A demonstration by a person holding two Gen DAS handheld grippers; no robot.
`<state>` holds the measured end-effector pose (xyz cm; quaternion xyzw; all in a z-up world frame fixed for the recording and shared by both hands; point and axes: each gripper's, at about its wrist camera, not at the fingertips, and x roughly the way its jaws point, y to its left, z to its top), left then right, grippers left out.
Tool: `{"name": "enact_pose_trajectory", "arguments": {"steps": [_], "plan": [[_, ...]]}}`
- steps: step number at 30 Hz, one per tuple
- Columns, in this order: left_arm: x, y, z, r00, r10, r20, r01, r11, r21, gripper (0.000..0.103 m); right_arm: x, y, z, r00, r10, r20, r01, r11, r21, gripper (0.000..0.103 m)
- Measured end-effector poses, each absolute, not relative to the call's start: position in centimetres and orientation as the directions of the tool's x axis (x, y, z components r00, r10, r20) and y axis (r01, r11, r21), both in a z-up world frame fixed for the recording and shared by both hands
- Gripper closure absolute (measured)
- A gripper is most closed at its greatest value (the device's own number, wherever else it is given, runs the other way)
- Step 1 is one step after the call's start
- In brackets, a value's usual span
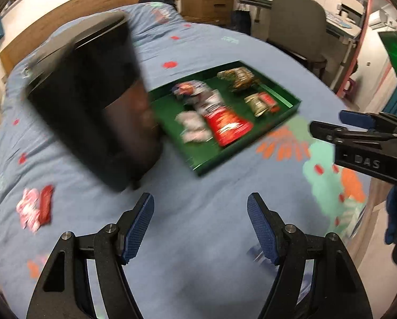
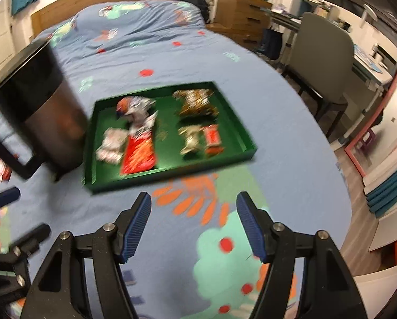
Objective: Organize snacks
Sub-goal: 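Move both open tools back toward the pink candy and red packet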
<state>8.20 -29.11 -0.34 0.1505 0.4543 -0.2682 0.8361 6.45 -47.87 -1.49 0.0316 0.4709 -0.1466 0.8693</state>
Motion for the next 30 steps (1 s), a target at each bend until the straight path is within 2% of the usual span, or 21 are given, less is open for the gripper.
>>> {"name": "enact_pose_trajectory", "arguments": {"steps": [8, 20, 26, 30], "plan": [[9.0, -19.4, -1.0, 0.502, -0.181, -0.846, 0.435, 0.898, 0.065, 0.036, 5.0, -39.8, -2.4, 0.492, -0.126, -0.861, 0.157, 0.986, -0.054, 0.000], [14.0, -3.5, -3.6, 0.465, 0.024, -0.885, 0.072, 0.995, 0.065, 0.036, 8.3, -23.3, -3.4, 0.455, 0.138, -0.880, -0.162, 0.984, 0.071, 0.000], [18.6, 1.7, -6.4, 0.413, 0.036, -0.910, -0.073, 0.997, 0.007, 0.036, 12.4, -17.8, -4.2, 0.465, 0.192, -0.865, -0.244, 0.966, 0.083, 0.000], [22.3, 2.8, -8.3, 0.381, -0.004, -0.925, -0.119, 0.992, -0.053, 0.036, 15.2, -15.9, -5.0, 0.474, 0.193, -0.859, -0.248, 0.965, 0.080, 0.000]]}}
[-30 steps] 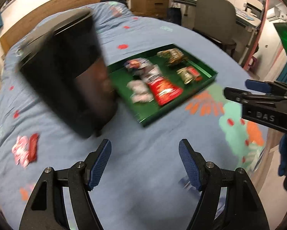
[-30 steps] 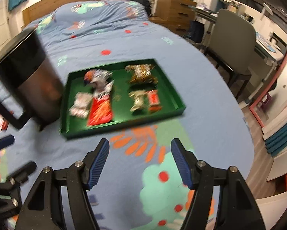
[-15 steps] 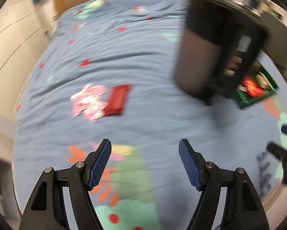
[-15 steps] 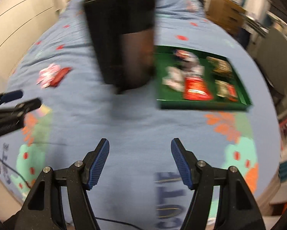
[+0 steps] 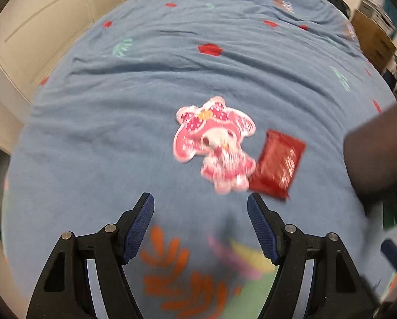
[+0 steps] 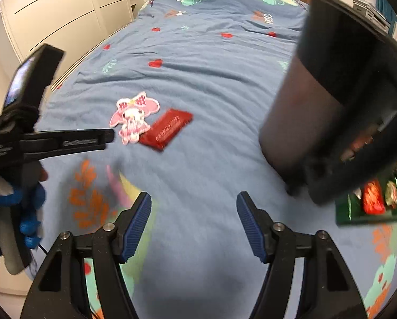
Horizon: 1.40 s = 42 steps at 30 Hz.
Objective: Organize snacks
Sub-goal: 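Move both open tools back toward the pink candy and red packet, then grasp the pink character candy with the left tool while the right tool grasps the red packet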
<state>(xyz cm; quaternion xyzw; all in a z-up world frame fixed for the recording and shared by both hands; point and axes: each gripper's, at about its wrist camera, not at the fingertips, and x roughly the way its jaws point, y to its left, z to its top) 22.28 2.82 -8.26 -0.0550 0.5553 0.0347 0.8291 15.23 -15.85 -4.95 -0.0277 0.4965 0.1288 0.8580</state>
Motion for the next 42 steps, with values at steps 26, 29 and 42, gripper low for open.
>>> {"name": "enact_pose_trajectory", "arguments": {"steps": [26, 29, 42], "plan": [[26.9, 8.4, -14.0, 0.320, 0.004, -0.947, -0.090, 0.996, -0.027, 0.048, 26.5, -10.7, -11.6, 0.362, 0.252, -0.898, -0.117, 0.968, 0.224, 0.000], [26.4, 9.5, -14.0, 0.322, 0.004, -0.947, -0.077, 0.997, -0.022, 0.049, 27.4, -9.8, -12.6, 0.346, 0.245, -0.906, -0.079, 0.970, 0.232, 0.000], [30.4, 9.7, -14.5, 0.303, -0.036, -0.952, 0.016, 0.999, -0.032, 0.049, 29.8, -5.8, -14.3, 0.341, 0.090, -0.936, -0.060, 0.995, 0.073, 0.000]]}}
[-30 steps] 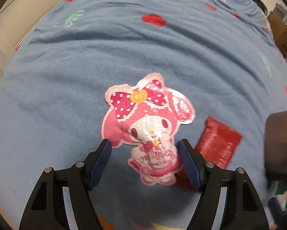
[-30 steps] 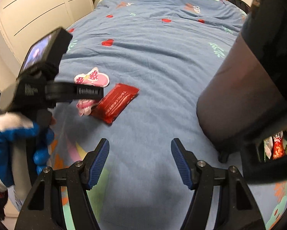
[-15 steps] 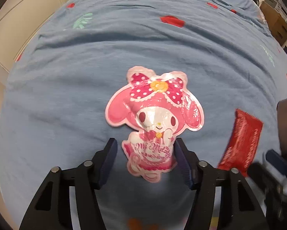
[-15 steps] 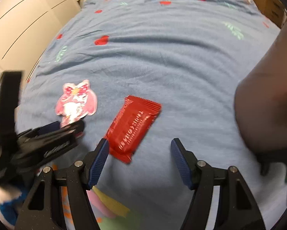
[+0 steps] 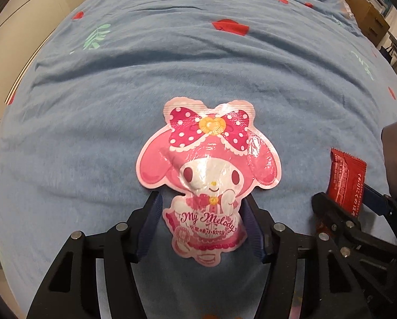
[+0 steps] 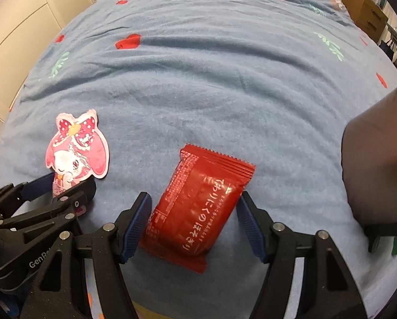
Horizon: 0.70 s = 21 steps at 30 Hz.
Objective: Organize snacks
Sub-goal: 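Grasp the pink character candy with the left tool while the right tool grasps the red packet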
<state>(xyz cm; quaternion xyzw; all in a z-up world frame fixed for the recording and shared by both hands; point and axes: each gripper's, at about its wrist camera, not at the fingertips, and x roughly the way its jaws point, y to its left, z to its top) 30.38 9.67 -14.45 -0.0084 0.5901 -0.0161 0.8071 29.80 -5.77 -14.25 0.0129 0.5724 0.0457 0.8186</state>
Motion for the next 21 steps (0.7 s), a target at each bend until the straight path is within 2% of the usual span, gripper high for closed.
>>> {"name": "enact_pose_trajectory", "arguments": {"steps": [3, 8, 15, 21], "plan": [[31.3, 9.1, -14.4, 0.305, -0.027, -0.952, 0.021, 1.000, -0.021, 0.049, 30.0, -5.7, -14.2, 0.339, 0.080, -0.937, -0.058, 0.996, 0.064, 0.000], [31.2, 8.8, -14.2, 0.308, -0.038, -0.951, 0.023, 0.999, -0.032, 0.059, 29.9, -6.2, -13.9, 0.338, 0.090, -0.937, -0.076, 0.995, 0.068, 0.000], [30.4, 6.9, -13.7, 0.333, -0.049, -0.942, 0.026, 0.999, -0.042, 0.080, 29.2, -7.3, -13.4, 0.341, 0.135, -0.930, -0.110, 0.989, 0.103, 0.000], [29.9, 6.5, -13.2, 0.360, -0.054, -0.931, 0.012, 0.999, -0.053, 0.085, 28.6, -7.7, -12.6, 0.358, 0.162, -0.919, -0.147, 0.982, 0.115, 0.000]]}}
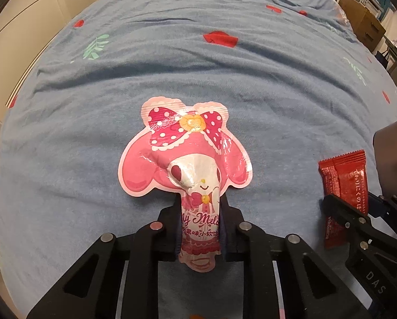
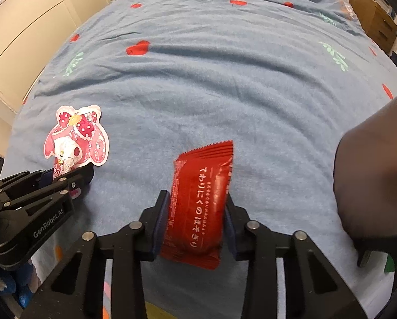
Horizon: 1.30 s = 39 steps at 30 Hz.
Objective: Organize snacks
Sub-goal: 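Grasp the pink character candy with the left tool while the right tool grasps the red packet, then lift the pink candy and red packet with both tools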
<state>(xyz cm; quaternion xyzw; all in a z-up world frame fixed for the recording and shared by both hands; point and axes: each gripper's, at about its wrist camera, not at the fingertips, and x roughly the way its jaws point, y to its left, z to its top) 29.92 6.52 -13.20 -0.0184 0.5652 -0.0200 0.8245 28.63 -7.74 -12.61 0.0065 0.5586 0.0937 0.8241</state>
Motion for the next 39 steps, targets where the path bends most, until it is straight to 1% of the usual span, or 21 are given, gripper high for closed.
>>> {"name": "enact_pose_trajectory", "arguments": {"steps": [2, 3, 5, 10, 17, 29, 39], "plan": [[29.7, 6.2, -12.9, 0.367, -0.056, -0.929, 0.010, 0.998, -0.056, 0.086, 28.3, -7.8, -12.5, 0.359, 0.170, -0.918, -0.164, 0.979, 0.117, 0.002], [28.9, 5.9, -12.8, 0.372, -0.056, -0.927, 0.011, 0.998, -0.056, 0.086, 28.2, -7.8, -12.4, 0.356, 0.174, -0.918, -0.172, 0.978, 0.119, 0.016], [28.5, 5.3, -12.6, 0.380, -0.049, -0.924, 0.015, 0.999, -0.047, 0.086, 27.9, -8.0, -12.5, 0.349, 0.183, -0.919, -0.182, 0.975, 0.125, 0.017], [27.6, 5.9, -11.8, 0.395, -0.041, -0.918, 0.018, 0.999, -0.036, 0.086, 28.1, -8.6, -13.1, 0.326, 0.236, -0.915, -0.171, 0.967, 0.189, 0.018], [27.3, 6.7, -11.3, 0.415, -0.042, -0.909, 0.015, 0.999, -0.039, 0.086, 27.6, -9.1, -12.2, 0.333, 0.278, -0.901, -0.194, 0.955, 0.223, 0.020], [23.9, 4.6, -8.9, 0.443, -0.053, -0.895, 0.047, 0.998, -0.036, 0.086, 22.6, -9.8, -8.6, 0.354, 0.302, -0.885, -0.300, 0.933, 0.198, 0.020], [21.1, 2.5, -7.8, 0.436, -0.061, -0.898, 0.069, 0.997, -0.034, 0.086, 18.0, -11.4, -7.3, 0.343, 0.294, -0.892, -0.357, 0.919, 0.166, 0.020]]}}
